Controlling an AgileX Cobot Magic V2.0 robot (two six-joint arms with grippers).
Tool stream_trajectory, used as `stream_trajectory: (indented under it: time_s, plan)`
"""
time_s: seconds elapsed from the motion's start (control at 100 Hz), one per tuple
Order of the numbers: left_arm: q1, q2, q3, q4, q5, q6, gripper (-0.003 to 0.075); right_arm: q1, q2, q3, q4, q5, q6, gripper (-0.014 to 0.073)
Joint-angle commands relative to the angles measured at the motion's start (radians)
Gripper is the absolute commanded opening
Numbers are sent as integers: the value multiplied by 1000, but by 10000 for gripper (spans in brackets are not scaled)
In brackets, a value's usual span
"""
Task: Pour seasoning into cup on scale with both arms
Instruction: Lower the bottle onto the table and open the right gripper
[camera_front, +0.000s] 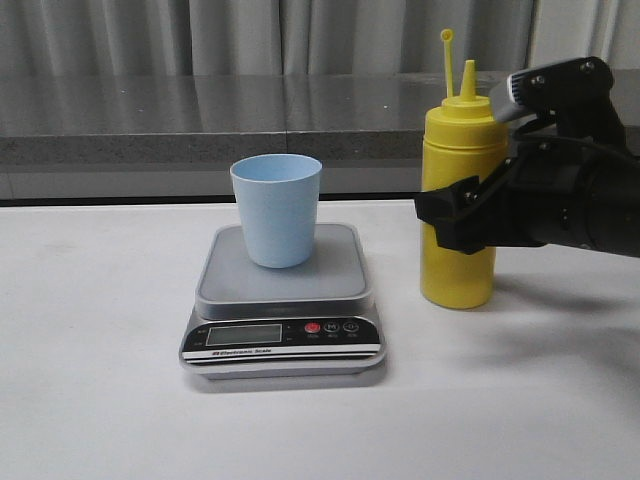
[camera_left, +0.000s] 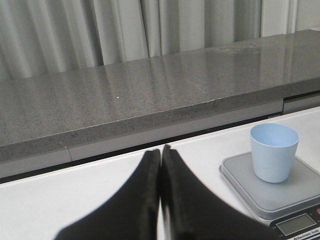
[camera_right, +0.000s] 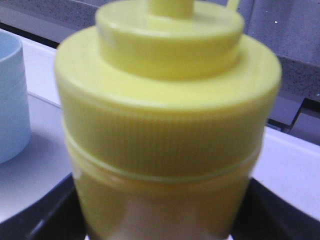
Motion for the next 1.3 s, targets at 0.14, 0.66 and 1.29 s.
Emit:
stream_trajectory:
  time_s: [0.14, 0.66, 1.29]
  plan:
    - [2, 10, -27, 0, -79, -3, -18, -2, -37, -8, -10, -106, 2, 665]
    - [2, 10, -27, 0, -79, -3, -18, -15, -37, -8, 14, -113, 2, 654]
    - [2, 10, -27, 0, -79, -3, -18, -43, -41, 99, 54, -210, 2, 654]
